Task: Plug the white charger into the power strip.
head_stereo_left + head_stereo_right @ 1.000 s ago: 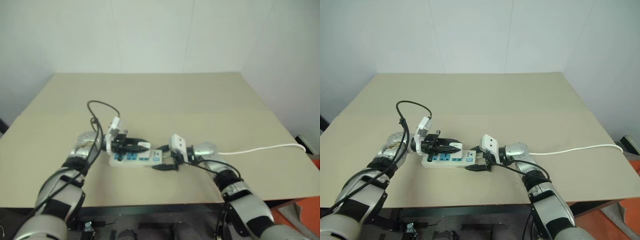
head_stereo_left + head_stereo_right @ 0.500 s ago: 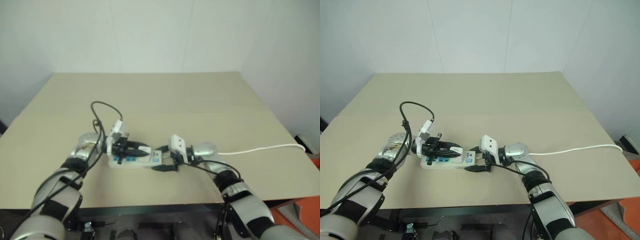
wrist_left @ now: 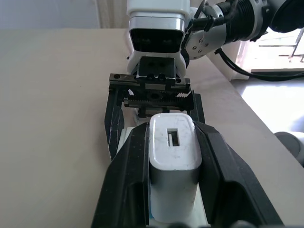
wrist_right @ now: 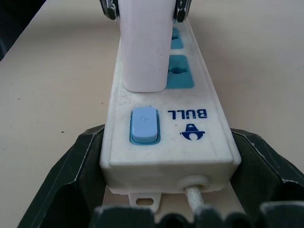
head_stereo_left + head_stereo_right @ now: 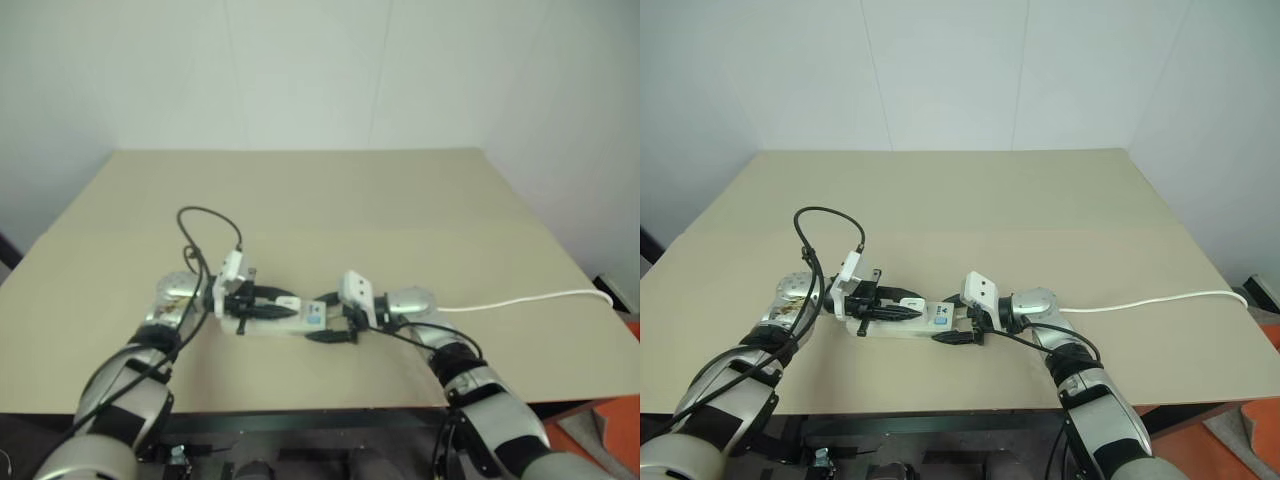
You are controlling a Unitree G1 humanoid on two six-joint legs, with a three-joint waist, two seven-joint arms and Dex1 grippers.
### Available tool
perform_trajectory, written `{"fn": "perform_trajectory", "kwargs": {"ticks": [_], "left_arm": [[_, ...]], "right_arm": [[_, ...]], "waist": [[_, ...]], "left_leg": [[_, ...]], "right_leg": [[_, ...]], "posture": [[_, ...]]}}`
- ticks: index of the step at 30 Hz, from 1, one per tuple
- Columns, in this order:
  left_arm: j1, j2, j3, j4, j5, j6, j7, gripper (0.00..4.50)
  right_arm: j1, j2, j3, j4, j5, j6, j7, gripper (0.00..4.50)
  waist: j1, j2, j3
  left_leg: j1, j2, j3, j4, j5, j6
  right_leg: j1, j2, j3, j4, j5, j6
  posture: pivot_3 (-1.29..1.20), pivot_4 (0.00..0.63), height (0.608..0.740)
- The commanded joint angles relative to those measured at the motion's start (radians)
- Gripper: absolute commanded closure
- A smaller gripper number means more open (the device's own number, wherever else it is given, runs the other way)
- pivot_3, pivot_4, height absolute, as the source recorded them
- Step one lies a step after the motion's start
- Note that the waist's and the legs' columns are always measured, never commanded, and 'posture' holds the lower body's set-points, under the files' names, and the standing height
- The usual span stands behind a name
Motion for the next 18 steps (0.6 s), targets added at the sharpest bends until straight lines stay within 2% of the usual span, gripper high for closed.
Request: {"fn": "perform_trajectory", "kwargs": {"ticks": [1,10,18], "left_arm": [[0.046,0.032,-0.025,0.145,0.164,-0.03,-0.002,3.49],[0.028,0.005,0.041,0.157,0.178,0.039,-0.002,3.49],[0.017,-0.01,0.134,0.152,0.178,0.016,-0.002,0.91]], "right_arm": [[0.014,-0.009,0.013,-0.017,-0.008,-0.005,0.024,1.03],[0.02,-0.008,0.018,-0.02,-0.016,-0.006,0.016,1.03],[0.021,-0.005,0.018,-0.02,-0.018,-0.006,0.014,1.03]], "waist": [[0.002,0.002,-0.002],[0.004,0.008,-0.01],[-0.006,0.008,-0.01]], "left_leg": [[0.001,0.0,0.0,0.0,0.0,0.0],[0.003,0.0,0.0,0.0,0.0,0.0],[-0.001,0.0,0.0,-0.001,0.0,0.0]], "right_leg": [[0.001,0.0,0.0,0.0,0.0,0.0],[0.002,0.0,0.001,0.0,0.0,0.0],[-0.002,0.001,0.002,0.0,-0.001,-0.001]], "posture": [[0.0,0.15,0.74],[0.0,0.15,0.74],[0.0,0.15,0.74]]}}
